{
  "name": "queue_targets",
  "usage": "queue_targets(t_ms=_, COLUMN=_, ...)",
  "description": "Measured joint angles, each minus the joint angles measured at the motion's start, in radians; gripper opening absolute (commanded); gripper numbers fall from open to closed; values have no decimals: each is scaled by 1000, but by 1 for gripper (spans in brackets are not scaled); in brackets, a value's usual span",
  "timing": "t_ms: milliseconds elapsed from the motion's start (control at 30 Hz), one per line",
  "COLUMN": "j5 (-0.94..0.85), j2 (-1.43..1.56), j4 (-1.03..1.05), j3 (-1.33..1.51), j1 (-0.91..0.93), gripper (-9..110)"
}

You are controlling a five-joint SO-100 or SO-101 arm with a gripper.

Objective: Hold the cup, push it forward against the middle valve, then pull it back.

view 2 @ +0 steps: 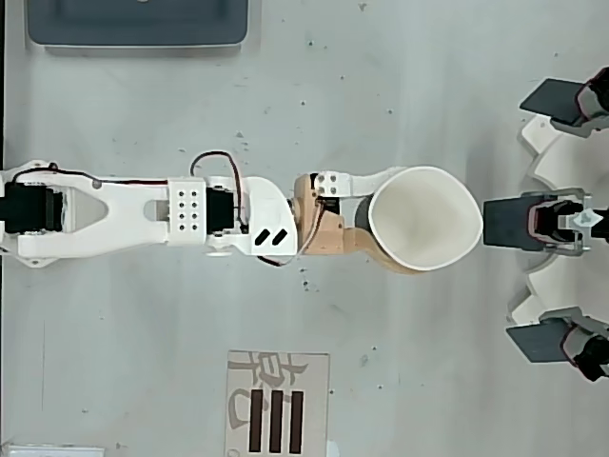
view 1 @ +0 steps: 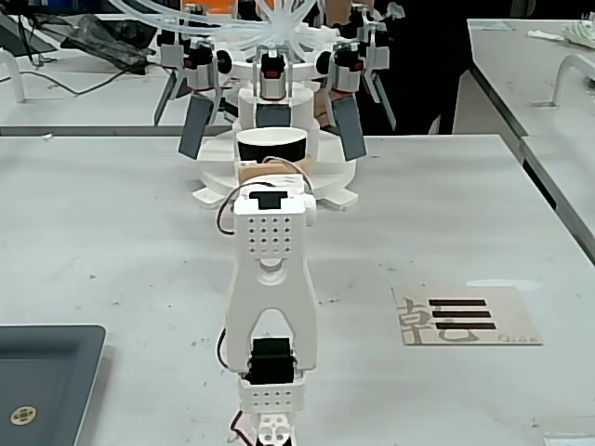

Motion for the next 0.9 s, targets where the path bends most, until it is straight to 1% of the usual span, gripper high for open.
queue_targets(t_ms=700, j5=0, j2=0, j4=-9, j3=28, j1=0, gripper=3)
queue_targets(t_ms=900, j5=0, j2=-86, j4=-9, j3=-31, j1=0, gripper=3)
